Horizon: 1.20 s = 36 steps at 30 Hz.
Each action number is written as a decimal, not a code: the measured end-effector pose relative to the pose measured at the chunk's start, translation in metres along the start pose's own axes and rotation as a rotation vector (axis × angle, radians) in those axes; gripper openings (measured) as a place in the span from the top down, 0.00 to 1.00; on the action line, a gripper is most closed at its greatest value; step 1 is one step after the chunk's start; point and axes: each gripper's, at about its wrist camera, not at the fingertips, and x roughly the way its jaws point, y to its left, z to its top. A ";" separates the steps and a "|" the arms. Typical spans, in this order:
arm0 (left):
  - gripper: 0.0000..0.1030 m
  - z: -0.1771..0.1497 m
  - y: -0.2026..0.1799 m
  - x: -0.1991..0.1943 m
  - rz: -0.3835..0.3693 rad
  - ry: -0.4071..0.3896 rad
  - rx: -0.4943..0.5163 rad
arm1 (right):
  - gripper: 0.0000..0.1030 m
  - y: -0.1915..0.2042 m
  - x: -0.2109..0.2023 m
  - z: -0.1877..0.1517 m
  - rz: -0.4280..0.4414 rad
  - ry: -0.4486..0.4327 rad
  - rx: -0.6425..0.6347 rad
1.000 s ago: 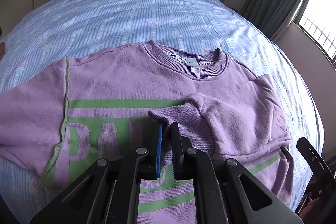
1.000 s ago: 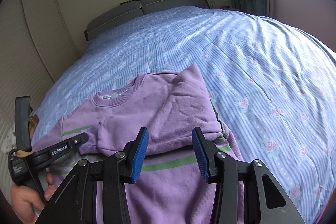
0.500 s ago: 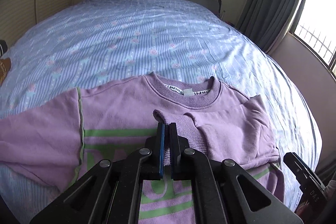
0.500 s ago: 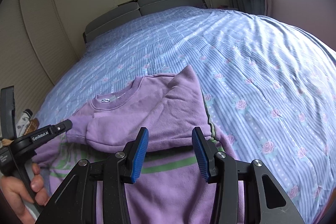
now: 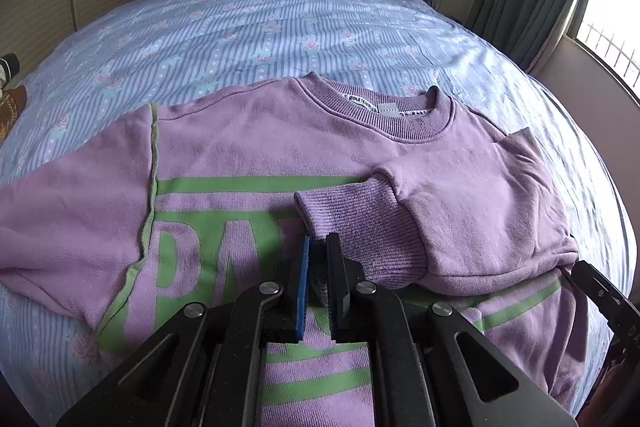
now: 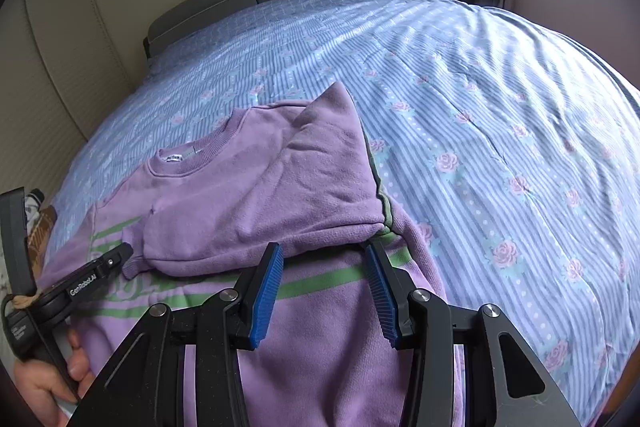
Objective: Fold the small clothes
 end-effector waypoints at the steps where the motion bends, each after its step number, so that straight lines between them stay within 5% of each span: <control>1: 0.74 -0.001 -0.001 -0.003 0.002 -0.009 -0.001 | 0.57 0.001 -0.002 0.000 0.000 -0.005 -0.005; 3: 0.51 -0.003 -0.002 -0.010 0.006 -0.038 0.004 | 0.57 0.005 -0.006 0.001 -0.005 -0.015 -0.020; 10: 0.45 -0.014 0.016 -0.048 0.034 -0.069 -0.006 | 0.43 0.028 -0.029 0.003 0.018 -0.060 -0.059; 15: 0.28 -0.030 0.061 -0.088 0.105 -0.109 -0.043 | 0.36 0.064 -0.041 -0.002 0.049 -0.088 -0.115; 25: 0.28 -0.054 0.195 -0.137 0.265 -0.153 -0.202 | 0.36 0.192 -0.048 -0.030 0.162 -0.102 -0.292; 31: 0.30 -0.058 0.271 -0.148 0.298 -0.178 -0.329 | 0.36 0.268 -0.050 -0.048 0.213 -0.117 -0.377; 36: 0.44 -0.068 0.323 -0.140 0.253 -0.181 -0.474 | 0.36 0.308 -0.052 -0.060 0.236 -0.123 -0.426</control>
